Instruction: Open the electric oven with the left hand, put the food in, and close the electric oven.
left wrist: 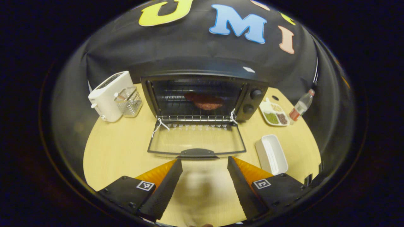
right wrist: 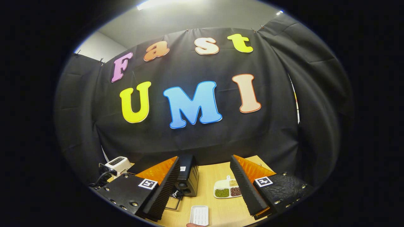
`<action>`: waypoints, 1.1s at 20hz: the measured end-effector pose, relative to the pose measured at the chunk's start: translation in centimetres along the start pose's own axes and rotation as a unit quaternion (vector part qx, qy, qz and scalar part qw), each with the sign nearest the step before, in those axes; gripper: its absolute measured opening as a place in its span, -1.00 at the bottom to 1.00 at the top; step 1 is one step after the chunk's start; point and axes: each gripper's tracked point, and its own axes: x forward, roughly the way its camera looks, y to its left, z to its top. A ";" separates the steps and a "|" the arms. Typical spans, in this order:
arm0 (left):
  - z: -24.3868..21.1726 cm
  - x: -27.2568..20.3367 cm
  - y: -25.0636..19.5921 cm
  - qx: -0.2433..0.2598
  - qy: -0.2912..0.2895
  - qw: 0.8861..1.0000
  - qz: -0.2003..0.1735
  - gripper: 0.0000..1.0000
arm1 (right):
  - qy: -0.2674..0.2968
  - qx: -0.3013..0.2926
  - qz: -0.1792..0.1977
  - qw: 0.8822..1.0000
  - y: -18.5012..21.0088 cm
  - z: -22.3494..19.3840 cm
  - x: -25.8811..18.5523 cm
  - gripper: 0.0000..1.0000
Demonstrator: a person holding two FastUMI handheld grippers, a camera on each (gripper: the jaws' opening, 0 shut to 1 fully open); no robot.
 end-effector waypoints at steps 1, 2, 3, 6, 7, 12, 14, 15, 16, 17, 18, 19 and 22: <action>-0.9 0.7 0.4 0.001 0.018 1.000 0.005 0.95 | 0.001 0.002 -0.002 1.000 -0.3 0.1 0.1 0.76; -1.8 1.4 0.7 0.002 0.036 0.999 0.010 1.00 | 0.004 0.003 -0.005 1.000 -0.3 -0.3 -0.2 0.76; -2.4 2.1 0.9 0.003 0.051 0.999 0.014 1.00 | 0.005 0.003 -0.007 1.000 -0.4 -0.5 -0.2 0.76; -3.5 4.0 1.6 0.008 0.089 0.996 0.018 0.89 | 0.009 -0.002 -0.015 1.000 -0.8 -0.7 0.1 0.93; -3.8 4.5 1.8 0.007 0.100 0.995 0.018 0.92 | 0.009 -0.004 -0.018 1.000 -1.0 -0.7 0.0 0.93; -4.2 6.9 2.2 0.000 0.142 0.990 0.015 0.95 | 0.010 -0.003 -0.034 0.999 -1.7 -0.6 -0.4 0.93; -4.4 7.6 2.4 0.003 0.155 0.988 0.016 0.95 | 0.010 -0.004 -0.039 0.999 -1.9 -0.5 -0.5 0.93; -4.4 7.9 2.4 0.004 0.158 0.987 0.017 0.95 | 0.010 -0.004 -0.041 0.999 -2.0 -0.5 -0.6 0.93; -4.3 8.2 2.4 0.004 0.161 0.987 0.017 0.95 | 0.011 -0.005 -0.044 0.999 -2.2 -0.5 -0.6 0.93; -4.3 8.5 2.4 0.002 0.163 0.986 0.016 0.95 | 0.011 -0.005 -0.046 0.999 -2.3 -0.5 -0.7 0.93; -4.2 8.8 2.4 0.001 0.166 0.986 0.017 1.00 | 0.013 -0.005 -0.048 0.999 -2.3 -0.6 -0.7 0.93; -4.1 9.1 2.5 0.001 0.167 0.986 0.019 1.00 | 0.013 -0.005 -0.049 0.999 -2.4 -0.6 -0.7 0.93; -4.6 10.0 2.8 0.008 0.189 0.982 0.023 1.00 | 0.012 0.003 -0.044 0.999 -2.0 -0.5 -0.7 0.93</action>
